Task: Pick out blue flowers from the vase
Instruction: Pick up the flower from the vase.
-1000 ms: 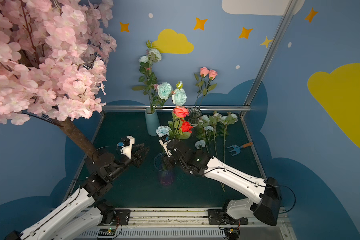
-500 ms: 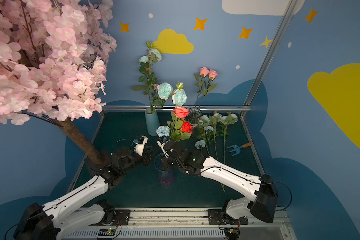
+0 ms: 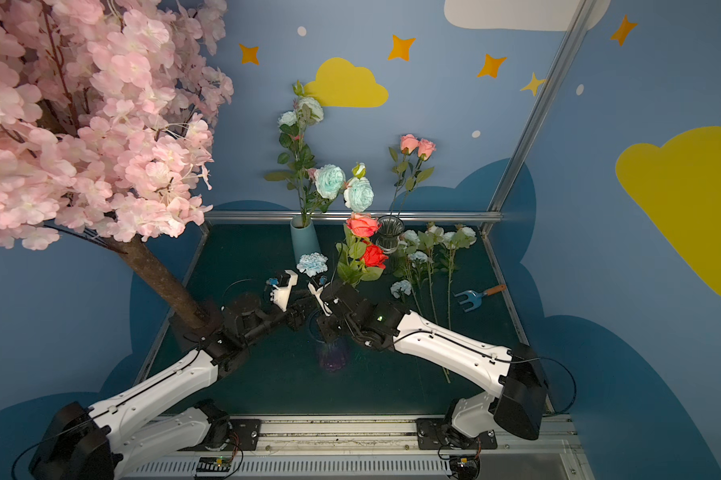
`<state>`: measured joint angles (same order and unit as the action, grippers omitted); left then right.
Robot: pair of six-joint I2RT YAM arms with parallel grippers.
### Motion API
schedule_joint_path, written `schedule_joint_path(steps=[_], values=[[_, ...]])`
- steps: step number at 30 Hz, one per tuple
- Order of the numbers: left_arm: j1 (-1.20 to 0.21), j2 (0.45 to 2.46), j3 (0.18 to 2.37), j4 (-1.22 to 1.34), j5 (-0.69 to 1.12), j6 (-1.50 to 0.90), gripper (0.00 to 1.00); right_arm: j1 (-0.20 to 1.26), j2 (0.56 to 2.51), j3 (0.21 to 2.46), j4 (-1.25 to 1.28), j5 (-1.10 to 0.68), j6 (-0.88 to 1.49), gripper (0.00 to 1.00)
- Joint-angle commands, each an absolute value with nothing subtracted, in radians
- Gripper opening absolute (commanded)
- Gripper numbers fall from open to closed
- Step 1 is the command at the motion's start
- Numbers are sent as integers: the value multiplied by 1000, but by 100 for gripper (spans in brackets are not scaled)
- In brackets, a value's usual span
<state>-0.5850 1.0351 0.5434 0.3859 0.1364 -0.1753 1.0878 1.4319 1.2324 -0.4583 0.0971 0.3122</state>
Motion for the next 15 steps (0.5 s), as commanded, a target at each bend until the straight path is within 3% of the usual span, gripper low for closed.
schedule_joint_path(steps=[1, 7, 15], values=[[-588, 1038, 528, 423, 156, -180, 43, 1092, 1456, 1242, -433, 99, 304, 11], [-588, 1029, 522, 428, 148, -179, 44, 1092, 1454, 1222, -403, 97, 300, 0], [-589, 1011, 506, 435, 125, -178, 44, 1092, 1368, 1166, -314, 68, 291, 0]])
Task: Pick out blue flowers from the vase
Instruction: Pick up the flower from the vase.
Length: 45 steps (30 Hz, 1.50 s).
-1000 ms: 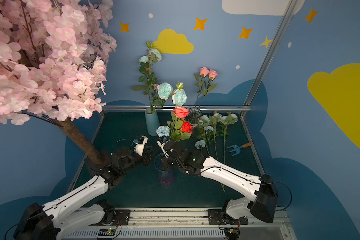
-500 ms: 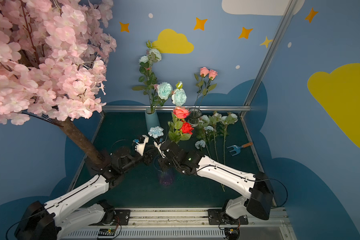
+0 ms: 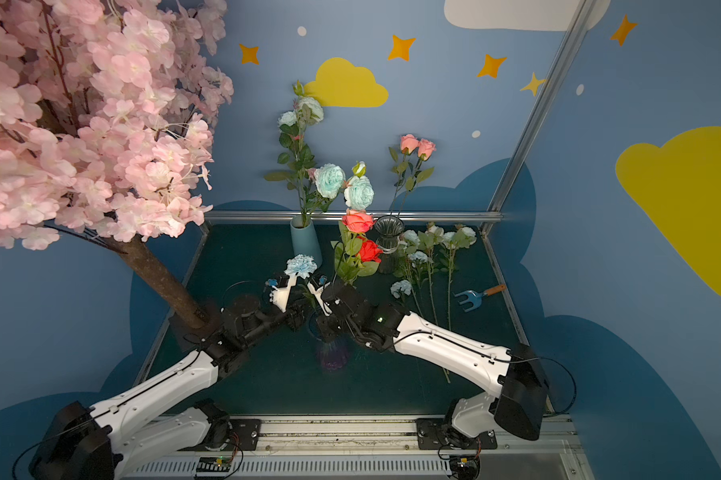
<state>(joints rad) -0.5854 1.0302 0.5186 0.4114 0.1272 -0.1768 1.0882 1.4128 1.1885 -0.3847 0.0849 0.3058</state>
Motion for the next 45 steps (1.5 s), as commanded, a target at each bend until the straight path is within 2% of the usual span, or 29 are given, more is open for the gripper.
schedule_joint_path(steps=[1, 14, 39, 42, 45], values=[[-589, 1007, 503, 436, 119, -177, 44, 1091, 1353, 1158, -304, 64, 290, 0], [-588, 990, 477, 456, 80, -174, 43, 1092, 1203, 1128, -241, 66, 263, 0], [-578, 949, 429, 489, 11, -171, 44, 1043, 922, 1184, -375, 85, 194, 0], [-577, 943, 422, 493, -2, -170, 47, 1025, 885, 1180, -387, 71, 195, 0], [-575, 939, 420, 493, -6, -171, 54, 995, 850, 1177, -410, 65, 195, 0]])
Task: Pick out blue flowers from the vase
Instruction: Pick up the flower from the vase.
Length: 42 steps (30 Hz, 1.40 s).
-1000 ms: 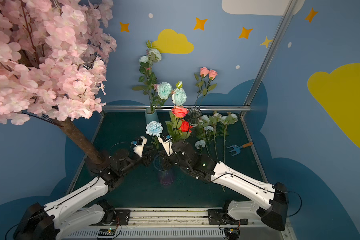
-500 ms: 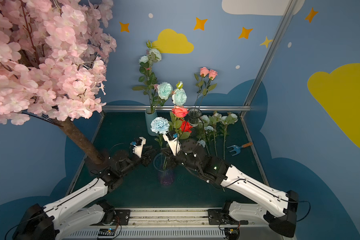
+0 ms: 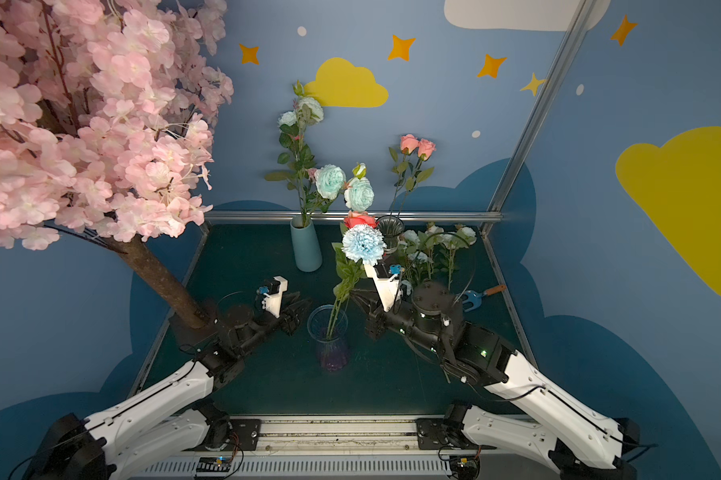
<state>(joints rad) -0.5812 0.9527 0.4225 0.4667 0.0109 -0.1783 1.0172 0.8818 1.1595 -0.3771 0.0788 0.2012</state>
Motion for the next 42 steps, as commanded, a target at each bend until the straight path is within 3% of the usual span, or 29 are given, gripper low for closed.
schedule_joint_path(steps=[1, 6, 11, 29, 37, 42], values=[[-575, 935, 419, 493, -6, -172, 56, 986, 841, 1177, -419, 64, 195, 0], [-572, 930, 417, 492, -12, -174, 66, 951, 780, 1178, -455, 59, 195, 0], [-570, 917, 416, 487, -12, -178, 69, 934, 742, 1193, -520, 103, 180, 0], [-562, 904, 405, 489, -11, -183, 70, 892, 617, 1140, -638, 310, 134, 0], [-561, 907, 405, 491, -12, -186, 70, 845, 704, 1159, -812, 466, 165, 0], [-560, 917, 409, 491, -8, -188, 70, 693, 784, 1159, -866, 346, 186, 0]])
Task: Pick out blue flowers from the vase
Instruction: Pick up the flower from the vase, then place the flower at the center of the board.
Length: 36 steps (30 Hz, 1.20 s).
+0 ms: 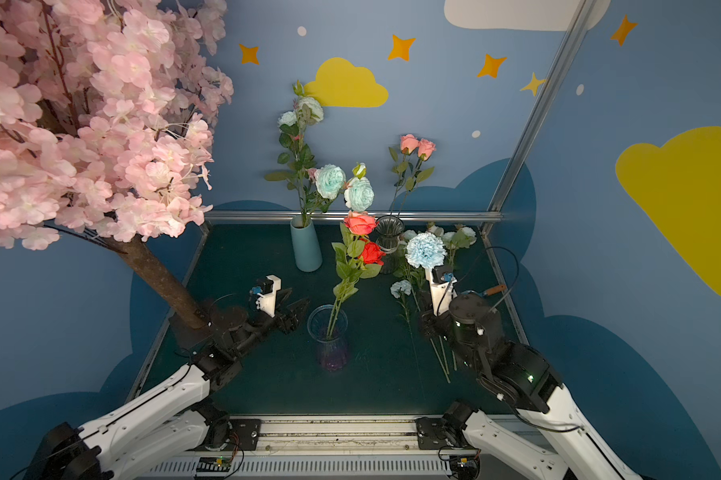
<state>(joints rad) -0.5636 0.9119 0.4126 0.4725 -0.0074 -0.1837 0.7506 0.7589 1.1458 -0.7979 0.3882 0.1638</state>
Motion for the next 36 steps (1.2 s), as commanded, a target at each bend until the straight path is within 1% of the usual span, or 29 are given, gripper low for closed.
schedule_joint_path(steps=[1, 4, 7, 13, 21, 30, 36], values=[[-560, 917, 408, 490, -8, -187, 70, 653, 803, 1156, -869, 304, 187, 0], [-557, 915, 409, 485, -9, -186, 69, 540, 865, 1152, -887, 198, 179, 0], [-554, 915, 408, 485, -9, -187, 70, 460, 931, 1146, -896, 140, 163, 0], [-549, 929, 408, 489, -2, -195, 70, 385, 1062, 1162, -909, 240, 127, 0], [-540, 917, 403, 485, -3, -200, 70, 249, 1259, 1206, -910, 251, 94, 0], [-528, 907, 396, 477, 0, -199, 69, 228, 1549, 1346, -927, 399, 63, 0], [-509, 890, 383, 474, 4, -206, 70, 166, 1719, 1423, -924, 365, 60, 0]])
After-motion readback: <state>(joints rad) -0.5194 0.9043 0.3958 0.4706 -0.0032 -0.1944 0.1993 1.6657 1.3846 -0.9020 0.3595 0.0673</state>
